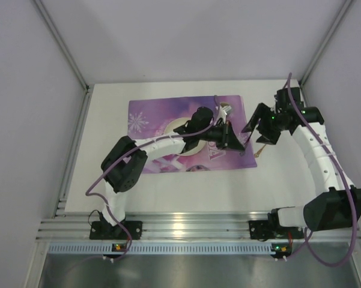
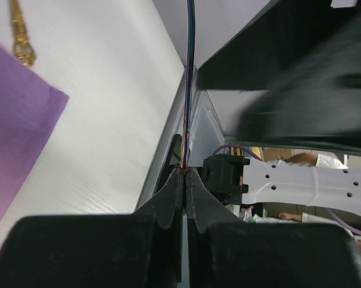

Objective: Set the dinner table for one person

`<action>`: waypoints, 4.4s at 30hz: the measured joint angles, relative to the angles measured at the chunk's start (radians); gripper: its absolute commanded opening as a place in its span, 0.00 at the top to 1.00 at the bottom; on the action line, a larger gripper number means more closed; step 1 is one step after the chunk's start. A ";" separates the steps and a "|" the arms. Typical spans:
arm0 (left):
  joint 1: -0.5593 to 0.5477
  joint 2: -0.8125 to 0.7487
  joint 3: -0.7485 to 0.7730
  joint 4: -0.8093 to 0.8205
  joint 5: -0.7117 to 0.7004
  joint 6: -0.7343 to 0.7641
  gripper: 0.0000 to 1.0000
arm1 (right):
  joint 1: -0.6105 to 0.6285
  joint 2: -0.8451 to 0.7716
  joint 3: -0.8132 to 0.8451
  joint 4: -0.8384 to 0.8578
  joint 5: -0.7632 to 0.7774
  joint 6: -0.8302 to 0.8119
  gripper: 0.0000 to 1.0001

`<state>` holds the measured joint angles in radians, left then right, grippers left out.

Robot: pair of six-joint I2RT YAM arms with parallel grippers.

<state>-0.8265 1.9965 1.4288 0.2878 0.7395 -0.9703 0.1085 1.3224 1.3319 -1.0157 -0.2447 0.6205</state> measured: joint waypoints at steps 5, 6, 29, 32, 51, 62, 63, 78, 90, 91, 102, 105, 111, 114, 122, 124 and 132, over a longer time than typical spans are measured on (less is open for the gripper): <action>0.103 -0.129 -0.261 0.003 -0.011 0.002 1.00 | 0.008 0.061 0.180 -0.040 -0.021 -0.047 0.00; 0.142 -0.164 -0.314 -0.011 -0.011 0.005 1.00 | 0.007 0.072 0.221 -0.040 -0.018 -0.056 0.00; 0.859 -0.332 -0.548 -0.523 0.019 0.450 1.00 | 0.007 0.075 0.164 -0.025 -0.040 -0.079 0.00; 0.871 -0.279 -0.545 -0.521 0.028 0.451 1.00 | 0.006 0.068 0.124 -0.018 -0.037 -0.080 0.00; 0.907 -0.250 -0.547 -0.559 -0.023 0.513 0.47 | -0.163 0.127 -0.097 0.009 0.127 -0.154 0.00; 0.908 -0.426 -0.588 -0.581 -0.089 0.480 0.02 | -0.208 0.409 -0.069 0.074 0.248 -0.156 0.10; 0.908 -0.457 -0.599 -0.581 -0.096 0.472 0.02 | -0.208 0.439 -0.051 0.076 0.255 -0.155 0.11; 0.907 -0.736 -0.632 -0.639 -0.125 0.410 0.02 | -0.196 0.727 0.185 0.134 0.353 -0.118 0.48; 0.907 -0.742 -0.632 -0.664 -0.140 0.411 0.02 | -0.121 0.742 0.205 0.136 0.427 -0.087 1.00; 0.907 -0.742 -0.631 -0.665 -0.140 0.411 0.02 | -0.121 0.742 0.204 0.137 0.429 -0.085 1.00; 0.907 -0.735 -0.604 -0.694 -0.143 0.424 0.02 | -0.122 0.715 0.202 0.111 0.543 -0.132 1.00; 0.907 -0.735 -0.591 -0.700 -0.144 0.429 0.02 | -0.101 0.657 0.220 0.078 0.558 -0.143 1.00; 0.907 -0.735 -0.587 -0.705 -0.146 0.442 0.02 | 0.132 0.527 0.322 0.081 0.503 -0.177 1.00; 0.907 -0.737 -0.587 -0.716 -0.147 0.449 0.02 | 0.249 0.516 0.346 0.107 0.422 -0.209 1.00; 0.908 -0.792 -0.587 -0.760 -0.158 0.468 0.02 | 0.330 0.722 0.394 0.108 0.307 -0.240 1.00; 0.907 -0.809 -0.587 -0.768 -0.159 0.471 0.02 | 0.330 0.775 0.406 0.101 0.300 -0.243 1.00; 0.907 -0.840 -0.587 -0.801 -0.175 0.478 0.02 | 0.340 0.893 0.529 0.093 0.294 -0.243 1.00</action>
<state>0.0807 1.1561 0.8417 -0.5129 0.5648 -0.4927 0.4480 2.2158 1.8606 -0.9230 0.0490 0.3775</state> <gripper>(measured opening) 0.983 0.013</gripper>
